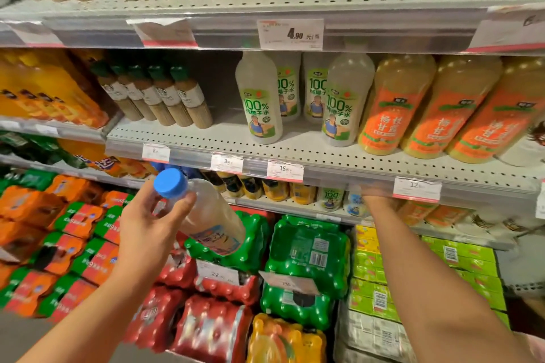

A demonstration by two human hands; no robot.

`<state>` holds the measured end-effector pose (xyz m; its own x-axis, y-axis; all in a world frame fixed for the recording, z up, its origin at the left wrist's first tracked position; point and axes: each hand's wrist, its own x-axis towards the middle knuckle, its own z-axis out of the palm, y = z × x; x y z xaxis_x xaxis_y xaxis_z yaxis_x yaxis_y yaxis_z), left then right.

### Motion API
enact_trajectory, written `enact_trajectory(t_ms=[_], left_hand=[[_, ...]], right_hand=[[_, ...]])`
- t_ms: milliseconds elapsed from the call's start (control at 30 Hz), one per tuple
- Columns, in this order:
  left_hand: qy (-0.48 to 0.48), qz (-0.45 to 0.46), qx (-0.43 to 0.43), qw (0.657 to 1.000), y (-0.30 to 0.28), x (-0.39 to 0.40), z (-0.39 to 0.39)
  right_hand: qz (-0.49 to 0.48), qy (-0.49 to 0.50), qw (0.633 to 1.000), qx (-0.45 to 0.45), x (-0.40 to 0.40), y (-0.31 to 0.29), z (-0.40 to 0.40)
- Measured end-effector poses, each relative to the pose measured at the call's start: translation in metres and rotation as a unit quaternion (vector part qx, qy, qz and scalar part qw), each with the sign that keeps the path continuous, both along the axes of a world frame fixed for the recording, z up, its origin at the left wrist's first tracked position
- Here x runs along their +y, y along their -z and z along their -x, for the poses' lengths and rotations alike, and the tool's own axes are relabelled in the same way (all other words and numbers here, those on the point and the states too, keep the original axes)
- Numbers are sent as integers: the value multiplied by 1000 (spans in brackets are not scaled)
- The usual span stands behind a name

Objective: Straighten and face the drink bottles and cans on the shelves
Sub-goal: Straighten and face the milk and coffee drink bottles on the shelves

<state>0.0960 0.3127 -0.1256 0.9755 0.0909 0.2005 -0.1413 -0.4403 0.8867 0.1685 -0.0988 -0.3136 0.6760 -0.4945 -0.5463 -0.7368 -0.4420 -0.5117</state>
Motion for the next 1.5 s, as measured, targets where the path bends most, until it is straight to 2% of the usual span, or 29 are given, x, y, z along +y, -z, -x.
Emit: enact_trajectory(t_ms=[100, 200, 267, 333, 367, 467, 567, 633, 700, 767, 867, 967, 1067, 1200, 1333, 1500], left_hand=[[-8, 9, 5, 1000, 4, 7, 0], [-1, 12, 13, 1000, 11, 14, -1], [-2, 8, 17, 1000, 16, 20, -2], [-7, 10, 24, 1000, 22, 24, -3], [-7, 17, 31, 999, 24, 25, -3], [-4, 21, 33, 999, 28, 29, -5], [-5, 14, 29, 999, 28, 32, -4], [-8, 18, 26, 999, 26, 33, -2], [-10, 25, 28, 999, 25, 37, 1], [-6, 18, 28, 999, 24, 43, 3], [-12, 4, 33, 999, 26, 52, 6], [-27, 16, 40, 999, 29, 58, 7], [-22, 37, 42, 998, 32, 62, 7], [-20, 64, 53, 996, 34, 67, 1], [-17, 88, 41, 995, 34, 64, -7], [4, 120, 34, 992, 25, 62, -20]], right_hand=[[-14, 6, 1000, 7, -11, -5, -6], [15, 44, 998, -53, -13, -8, 1], [77, 79, 989, -99, 0, -4, 16], [184, 116, 960, -178, 21, 1, 31], [202, 111, 953, -198, 33, 1, 36], [135, 16, 974, -181, 60, 13, 32], [56, 3, 983, -177, 69, 14, 3], [29, -25, 982, -186, 72, 12, -21], [14, -41, 987, -155, 72, 17, -42], [56, -60, 990, -111, 74, 23, -49], [115, -35, 989, -85, 79, 27, -41], [161, -13, 973, -163, 98, 24, -9], [163, -108, 957, -212, 110, 22, 32], [141, -102, 952, -252, 108, -5, 58], [163, -144, 933, -288, 111, -55, 83], [201, -86, 901, -375, 119, -142, 100]])
